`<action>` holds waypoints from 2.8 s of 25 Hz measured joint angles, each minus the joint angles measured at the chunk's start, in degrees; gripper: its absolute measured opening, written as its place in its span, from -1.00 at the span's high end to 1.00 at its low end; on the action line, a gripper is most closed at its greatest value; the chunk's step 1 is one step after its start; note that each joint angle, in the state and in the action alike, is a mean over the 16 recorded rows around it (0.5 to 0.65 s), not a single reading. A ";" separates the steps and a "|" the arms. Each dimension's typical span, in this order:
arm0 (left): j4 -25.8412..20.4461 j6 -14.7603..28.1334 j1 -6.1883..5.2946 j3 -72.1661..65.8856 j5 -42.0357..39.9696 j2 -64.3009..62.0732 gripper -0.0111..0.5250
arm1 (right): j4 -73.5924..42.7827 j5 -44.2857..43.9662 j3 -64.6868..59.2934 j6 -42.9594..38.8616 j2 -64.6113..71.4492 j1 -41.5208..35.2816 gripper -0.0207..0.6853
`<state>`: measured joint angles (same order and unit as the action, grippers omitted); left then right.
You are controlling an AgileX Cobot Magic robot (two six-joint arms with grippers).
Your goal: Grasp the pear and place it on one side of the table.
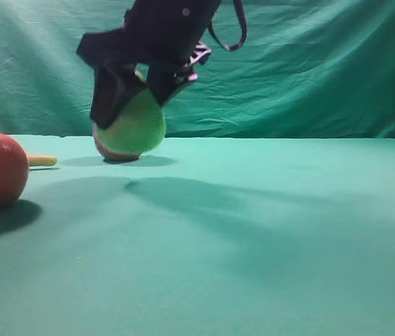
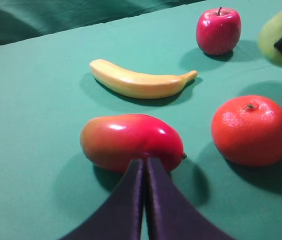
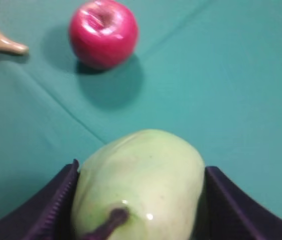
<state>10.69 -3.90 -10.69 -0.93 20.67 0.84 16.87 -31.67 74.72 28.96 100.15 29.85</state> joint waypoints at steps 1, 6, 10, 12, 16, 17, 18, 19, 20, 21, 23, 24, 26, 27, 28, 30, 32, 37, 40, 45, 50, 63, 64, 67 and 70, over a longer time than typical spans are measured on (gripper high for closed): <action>0.00 0.00 0.00 0.00 0.00 0.00 0.96 | -0.26 -0.45 -1.46 -0.58 -1.39 -1.69 -0.33; 0.00 0.00 0.00 0.00 0.00 0.00 0.96 | -1.53 0.35 -10.41 -2.76 -6.47 -9.26 -0.33; 0.00 0.00 0.00 0.00 0.00 0.00 0.96 | -1.97 3.85 -17.67 -3.35 -8.29 -13.29 -0.33; 0.00 0.00 0.00 0.00 0.00 0.00 0.96 | -1.90 5.74 -20.50 -3.39 -8.53 -14.47 -0.33; 0.00 0.00 0.00 0.00 0.00 0.00 0.96 | -1.45 9.31 -24.13 -3.31 -8.05 -15.43 -0.33; 0.00 0.00 0.00 0.00 0.00 0.00 0.96 | -1.31 10.06 -24.64 -3.29 -7.84 -15.47 -0.34; 0.00 0.00 0.00 0.00 0.00 0.00 0.96 | -1.14 10.69 -25.02 -3.27 -7.62 -15.48 -0.36; 0.00 0.00 0.00 0.00 0.00 0.00 0.96 | -0.93 11.22 -25.28 -3.25 -7.40 -15.49 -0.38; 0.00 0.00 0.00 0.00 0.00 0.00 0.96 | -0.71 11.65 -25.45 -3.23 -7.19 -15.49 -0.41; 0.00 0.00 0.00 0.00 0.00 0.00 0.96 | -0.47 11.96 -25.52 -3.21 -6.98 -15.49 -0.45; 0.00 0.00 0.00 0.00 0.00 0.00 0.96 | 0.01 12.34 -25.58 -3.19 -6.61 -15.49 -0.52; 0.00 0.00 0.00 0.00 0.00 0.00 0.96 | 0.25 12.43 -25.58 -3.18 -6.47 -15.49 -0.56; 0.00 0.00 0.00 0.00 0.00 0.00 0.96 | 0.69 12.32 -25.48 -3.18 -6.36 -15.49 -0.64; 0.00 0.00 0.00 0.00 0.00 0.00 0.96 | 0.87 12.15 -25.35 -3.18 -6.40 -15.49 -0.68; 0.00 0.00 0.00 0.00 0.00 0.00 0.96 | 1.01 11.89 -25.17 -3.18 -6.53 -15.49 -0.71; 0.00 0.00 0.00 0.00 0.00 0.00 0.96 | 1.25 11.17 -24.60 -3.18 -7.09 -15.49 -0.79; 0.00 0.00 0.00 0.00 0.00 0.00 0.96 | 1.45 10.11 -23.81 -3.18 -8.04 -15.49 -0.87; 0.00 0.00 0.00 0.00 0.00 0.00 0.96 | 1.65 6.31 -21.18 -3.18 -11.95 -15.49 -0.91; 0.00 0.00 0.00 0.00 0.00 0.00 0.96 | 1.62 2.73 -19.37 -3.28 -15.82 -15.49 -0.69; 0.00 0.00 0.00 0.00 0.00 0.00 0.96 | 1.52 -4.09 -17.01 -3.85 -24.04 -15.49 -0.13; 0.00 0.00 0.00 0.00 0.00 0.00 0.96 | 1.43 -10.04 -16.92 -4.92 -33.57 -15.49 0.46; 0.00 0.00 0.00 0.00 0.00 0.00 0.96 | 1.51 -16.64 -25.88 -7.37 -63.41 -15.49 0.94; 0.00 0.00 0.00 0.00 0.00 0.00 0.96 | 1.53 -17.00 -26.54 -7.44 -65.47 -15.50 0.94; 0.00 0.00 0.00 0.00 0.00 0.00 0.96 | 1.55 -18.08 -27.98 -7.63 -70.86 -15.50 0.94; 0.00 0.00 0.00 0.00 0.00 0.00 0.96 | 1.15 -19.10 -28.73 -8.61 -74.74 -15.51 0.94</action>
<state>10.69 -3.90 -10.69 -0.93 20.67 0.84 18.02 -50.77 45.99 20.35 25.41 14.33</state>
